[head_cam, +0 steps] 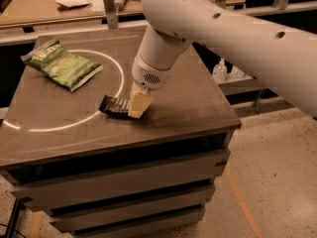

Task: Move rxbar chocolate near green jalapeno chip bag

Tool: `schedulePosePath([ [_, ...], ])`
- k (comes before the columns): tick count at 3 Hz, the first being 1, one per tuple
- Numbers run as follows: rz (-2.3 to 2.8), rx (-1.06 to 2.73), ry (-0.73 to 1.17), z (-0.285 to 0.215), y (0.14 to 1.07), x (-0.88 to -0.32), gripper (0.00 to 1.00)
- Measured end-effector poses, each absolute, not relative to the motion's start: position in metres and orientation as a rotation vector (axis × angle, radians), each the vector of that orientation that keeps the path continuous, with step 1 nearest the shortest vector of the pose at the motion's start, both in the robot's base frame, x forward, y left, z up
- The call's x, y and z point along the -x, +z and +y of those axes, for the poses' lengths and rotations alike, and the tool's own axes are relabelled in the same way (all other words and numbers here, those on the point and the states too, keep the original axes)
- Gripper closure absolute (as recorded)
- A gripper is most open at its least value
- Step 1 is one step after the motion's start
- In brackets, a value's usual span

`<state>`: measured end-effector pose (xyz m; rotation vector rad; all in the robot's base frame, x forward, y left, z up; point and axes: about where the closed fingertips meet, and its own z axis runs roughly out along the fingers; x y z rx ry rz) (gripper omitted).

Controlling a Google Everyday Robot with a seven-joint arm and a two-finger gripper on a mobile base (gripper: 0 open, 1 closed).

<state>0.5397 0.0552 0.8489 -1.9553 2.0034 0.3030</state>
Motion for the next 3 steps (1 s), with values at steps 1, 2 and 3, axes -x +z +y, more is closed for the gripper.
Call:
schedulePosePath([
  [1, 1.942, 1.917, 0.233, 0.06, 0.871, -0.562, 1.0],
  [2, 1.873, 1.895, 0.166, 0.073, 0.892, -0.588, 1.0],
  [3, 1.805, 1.881, 0.149, 0.092, 0.905, -0.616, 1.0],
])
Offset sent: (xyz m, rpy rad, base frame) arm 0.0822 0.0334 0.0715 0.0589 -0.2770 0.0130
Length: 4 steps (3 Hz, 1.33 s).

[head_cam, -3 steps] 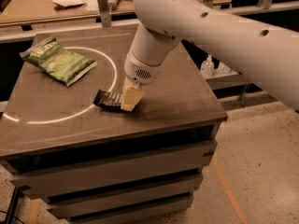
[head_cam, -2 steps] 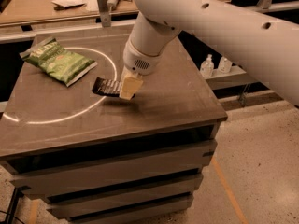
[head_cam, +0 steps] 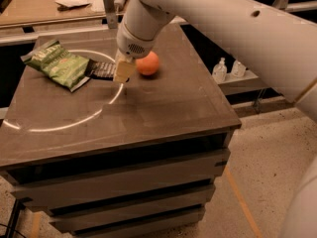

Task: Move rxbar chocolate near green jalapeno chip bag

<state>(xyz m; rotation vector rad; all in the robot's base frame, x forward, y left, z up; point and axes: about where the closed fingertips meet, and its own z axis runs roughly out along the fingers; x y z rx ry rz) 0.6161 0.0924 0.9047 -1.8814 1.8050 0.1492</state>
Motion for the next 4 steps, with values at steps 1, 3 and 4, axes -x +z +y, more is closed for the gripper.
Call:
schedulePosePath([
  [1, 1.776, 1.856, 0.161, 0.113, 0.903, -0.649, 1.0],
  [3, 1.744, 1.796, 0.174, 0.15, 0.909, -0.707, 1.0],
  [4, 1.75, 1.759, 0.158, 0.167, 0.913, -0.726, 1.0],
])
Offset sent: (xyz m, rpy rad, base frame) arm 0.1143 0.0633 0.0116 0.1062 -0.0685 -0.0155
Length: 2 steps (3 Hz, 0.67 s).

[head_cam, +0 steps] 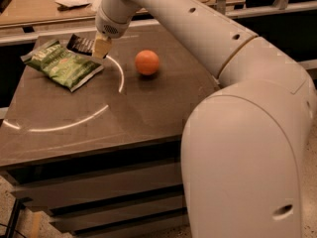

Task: Move rxbar chocolate near green jalapeno chip bag

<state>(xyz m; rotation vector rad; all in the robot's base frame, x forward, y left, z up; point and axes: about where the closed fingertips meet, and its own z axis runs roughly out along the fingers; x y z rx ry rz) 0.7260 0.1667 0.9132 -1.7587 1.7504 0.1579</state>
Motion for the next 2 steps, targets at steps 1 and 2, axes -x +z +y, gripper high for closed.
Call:
schedulePosePath([
  [1, 1.776, 1.712, 0.141, 0.172, 0.912, -0.74, 1.0],
  [2, 1.808, 1.63, 0.174, 0.17, 0.902, -0.751, 0.83],
])
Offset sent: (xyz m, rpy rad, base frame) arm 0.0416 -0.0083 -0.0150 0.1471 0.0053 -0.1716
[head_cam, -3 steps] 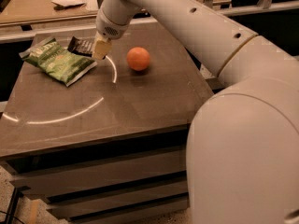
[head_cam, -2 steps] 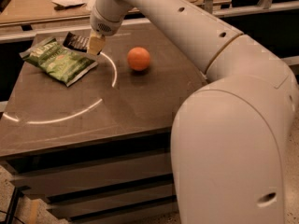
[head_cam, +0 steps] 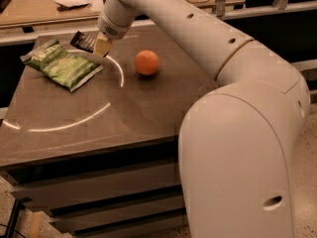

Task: Move rxbar chocolate near green jalapeno chip bag

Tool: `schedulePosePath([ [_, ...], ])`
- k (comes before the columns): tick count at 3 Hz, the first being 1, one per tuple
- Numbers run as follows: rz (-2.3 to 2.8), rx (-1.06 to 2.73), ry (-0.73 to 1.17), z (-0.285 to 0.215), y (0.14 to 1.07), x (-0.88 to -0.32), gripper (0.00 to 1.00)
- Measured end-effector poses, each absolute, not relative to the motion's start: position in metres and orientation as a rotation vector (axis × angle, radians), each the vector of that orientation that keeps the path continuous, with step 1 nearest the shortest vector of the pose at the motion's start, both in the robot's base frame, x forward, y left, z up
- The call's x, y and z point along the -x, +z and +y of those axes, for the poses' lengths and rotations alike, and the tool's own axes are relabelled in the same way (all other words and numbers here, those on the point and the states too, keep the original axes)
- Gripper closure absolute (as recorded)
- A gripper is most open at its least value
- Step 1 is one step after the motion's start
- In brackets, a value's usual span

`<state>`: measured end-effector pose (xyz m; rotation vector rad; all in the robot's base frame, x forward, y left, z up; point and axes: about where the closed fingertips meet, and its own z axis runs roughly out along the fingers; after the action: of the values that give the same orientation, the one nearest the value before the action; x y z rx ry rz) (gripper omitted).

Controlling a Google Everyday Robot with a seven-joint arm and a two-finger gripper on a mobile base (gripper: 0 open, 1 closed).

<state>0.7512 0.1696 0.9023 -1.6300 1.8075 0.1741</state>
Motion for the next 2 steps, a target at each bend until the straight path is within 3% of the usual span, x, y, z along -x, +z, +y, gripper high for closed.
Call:
schedulePosePath([
  [2, 1.788, 1.519, 0.268, 0.1691, 0.8944, -0.7652, 0.36],
])
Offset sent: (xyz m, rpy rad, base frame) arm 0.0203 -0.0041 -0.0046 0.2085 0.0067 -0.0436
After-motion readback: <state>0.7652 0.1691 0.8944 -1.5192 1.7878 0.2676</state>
